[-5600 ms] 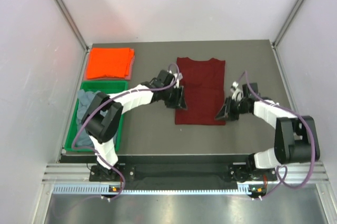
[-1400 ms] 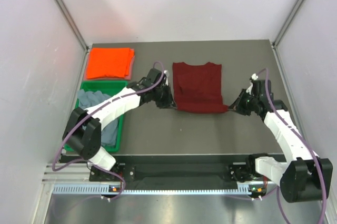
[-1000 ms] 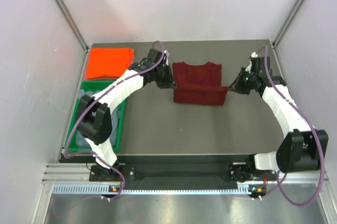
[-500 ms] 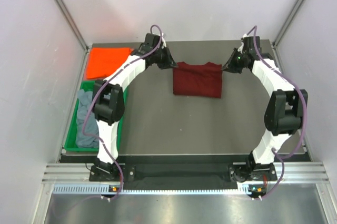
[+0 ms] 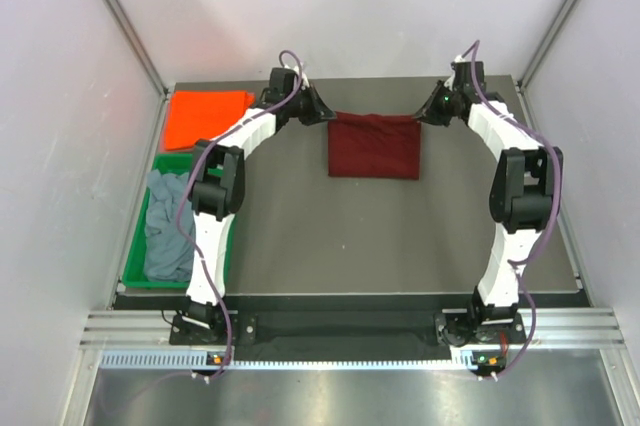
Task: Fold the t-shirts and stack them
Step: Fold the tshirt
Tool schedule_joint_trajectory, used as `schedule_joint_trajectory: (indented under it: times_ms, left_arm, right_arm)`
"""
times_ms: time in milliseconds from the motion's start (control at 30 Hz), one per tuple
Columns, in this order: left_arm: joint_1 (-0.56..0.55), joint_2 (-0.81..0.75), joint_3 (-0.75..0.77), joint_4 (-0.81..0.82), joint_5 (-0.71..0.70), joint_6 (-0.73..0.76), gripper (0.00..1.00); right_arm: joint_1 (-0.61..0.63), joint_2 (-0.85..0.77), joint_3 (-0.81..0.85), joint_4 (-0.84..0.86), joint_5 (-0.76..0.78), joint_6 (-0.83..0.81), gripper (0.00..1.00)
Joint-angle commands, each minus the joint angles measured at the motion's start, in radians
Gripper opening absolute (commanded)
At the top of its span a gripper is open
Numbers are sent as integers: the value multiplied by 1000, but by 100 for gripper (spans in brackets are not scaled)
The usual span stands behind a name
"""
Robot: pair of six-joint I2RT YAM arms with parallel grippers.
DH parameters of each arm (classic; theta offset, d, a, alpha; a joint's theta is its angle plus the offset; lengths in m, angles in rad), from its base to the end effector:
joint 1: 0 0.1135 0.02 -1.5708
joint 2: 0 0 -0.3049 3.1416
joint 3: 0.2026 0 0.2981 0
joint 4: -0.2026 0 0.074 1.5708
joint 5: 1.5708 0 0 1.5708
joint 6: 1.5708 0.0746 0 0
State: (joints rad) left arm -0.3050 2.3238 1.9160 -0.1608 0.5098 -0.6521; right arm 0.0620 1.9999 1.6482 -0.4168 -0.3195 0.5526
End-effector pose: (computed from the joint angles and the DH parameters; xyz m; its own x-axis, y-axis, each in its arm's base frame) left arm 0.5972 -0.2262 0.2003 -0.8053 -0.3018 -0.5103 0.2084 0.6617 -0.7202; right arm 0.5433 0.0572 0.2458 -0.7396 0.4534 -0.4974 0.1222 0.8172 0.5632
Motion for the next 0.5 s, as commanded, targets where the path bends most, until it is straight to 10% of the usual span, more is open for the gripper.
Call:
schedule_joint_trajectory:
  times_ms: [0,467]
  left_arm:
    - [6,3,48,236,38,-29,0]
    - [21,212,218,323,47,-109,0]
  right_arm:
    - [-17,7,62,98,-16,26,0]
    - [-40,132,101,213,-64,78,4]
